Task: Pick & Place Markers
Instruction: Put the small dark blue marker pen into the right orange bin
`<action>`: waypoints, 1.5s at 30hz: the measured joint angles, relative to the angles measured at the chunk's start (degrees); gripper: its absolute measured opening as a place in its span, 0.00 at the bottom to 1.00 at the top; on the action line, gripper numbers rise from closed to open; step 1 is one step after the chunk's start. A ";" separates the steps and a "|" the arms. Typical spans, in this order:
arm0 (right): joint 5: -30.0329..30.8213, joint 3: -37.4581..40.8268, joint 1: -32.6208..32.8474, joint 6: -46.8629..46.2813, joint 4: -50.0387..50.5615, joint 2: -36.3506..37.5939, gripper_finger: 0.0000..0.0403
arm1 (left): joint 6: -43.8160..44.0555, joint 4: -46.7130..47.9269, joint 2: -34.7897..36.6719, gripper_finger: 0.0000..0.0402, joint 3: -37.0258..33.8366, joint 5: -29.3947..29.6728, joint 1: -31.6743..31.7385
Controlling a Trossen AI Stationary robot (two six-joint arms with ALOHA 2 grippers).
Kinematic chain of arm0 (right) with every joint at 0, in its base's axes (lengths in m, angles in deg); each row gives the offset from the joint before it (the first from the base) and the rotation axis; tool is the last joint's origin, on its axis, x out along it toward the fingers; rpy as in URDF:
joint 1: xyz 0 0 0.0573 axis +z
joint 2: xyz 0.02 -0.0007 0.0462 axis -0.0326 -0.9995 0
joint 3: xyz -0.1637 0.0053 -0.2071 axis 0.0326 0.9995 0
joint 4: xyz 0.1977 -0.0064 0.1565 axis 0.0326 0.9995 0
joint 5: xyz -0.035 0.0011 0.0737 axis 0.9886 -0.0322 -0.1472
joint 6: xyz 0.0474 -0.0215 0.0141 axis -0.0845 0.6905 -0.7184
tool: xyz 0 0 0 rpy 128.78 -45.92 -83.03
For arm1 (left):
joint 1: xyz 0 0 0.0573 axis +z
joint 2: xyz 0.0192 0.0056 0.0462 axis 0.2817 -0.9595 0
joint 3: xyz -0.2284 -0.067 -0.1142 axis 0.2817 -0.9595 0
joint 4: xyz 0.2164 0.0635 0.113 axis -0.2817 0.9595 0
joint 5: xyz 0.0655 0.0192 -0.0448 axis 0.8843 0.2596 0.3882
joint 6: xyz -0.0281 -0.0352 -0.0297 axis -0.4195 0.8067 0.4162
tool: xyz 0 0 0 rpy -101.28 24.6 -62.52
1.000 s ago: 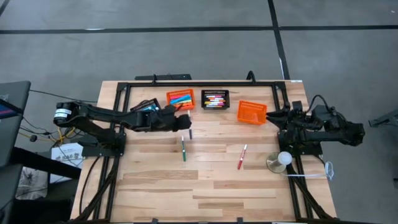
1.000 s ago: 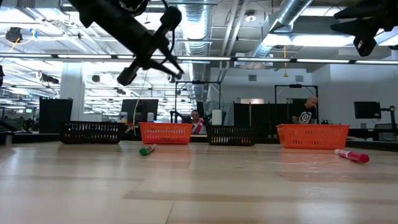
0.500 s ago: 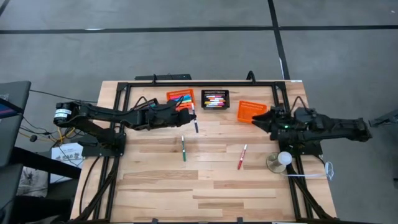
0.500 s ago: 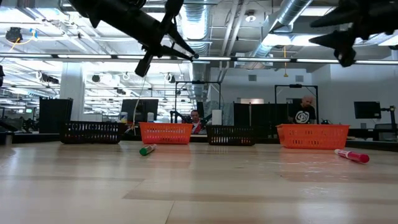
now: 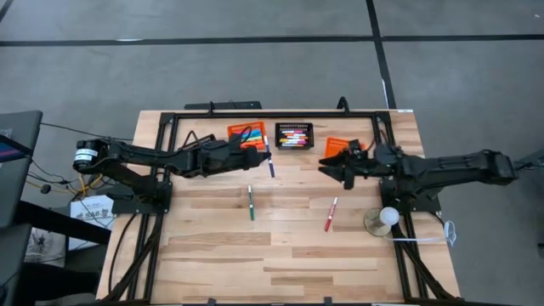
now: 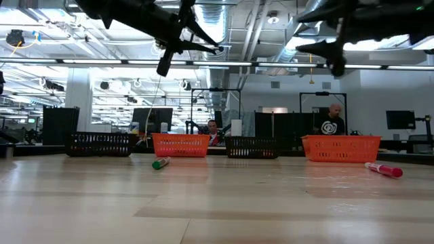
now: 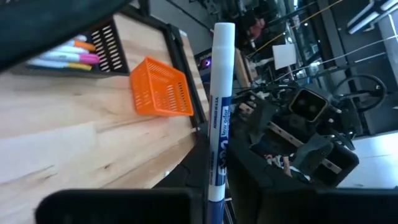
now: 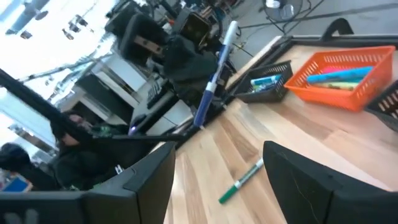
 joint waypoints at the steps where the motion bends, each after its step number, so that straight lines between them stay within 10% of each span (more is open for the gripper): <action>1: -0.64 -0.02 -0.77 -0.53 -2.05 -1.92 0.58 | -0.41 -0.35 0.00 0.09 0.00 0.09 0.00; 27: -31.37 -26.66 -11.99 1.24 -9.31 -42.94 0.58 | -2.58 -2.57 0.02 0.08 0.00 0.09 0.00; 45: -36.73 -33.33 -12.11 2.64 -8.89 -49.19 0.49 | -2.55 -2.84 0.04 0.09 0.00 -0.09 0.00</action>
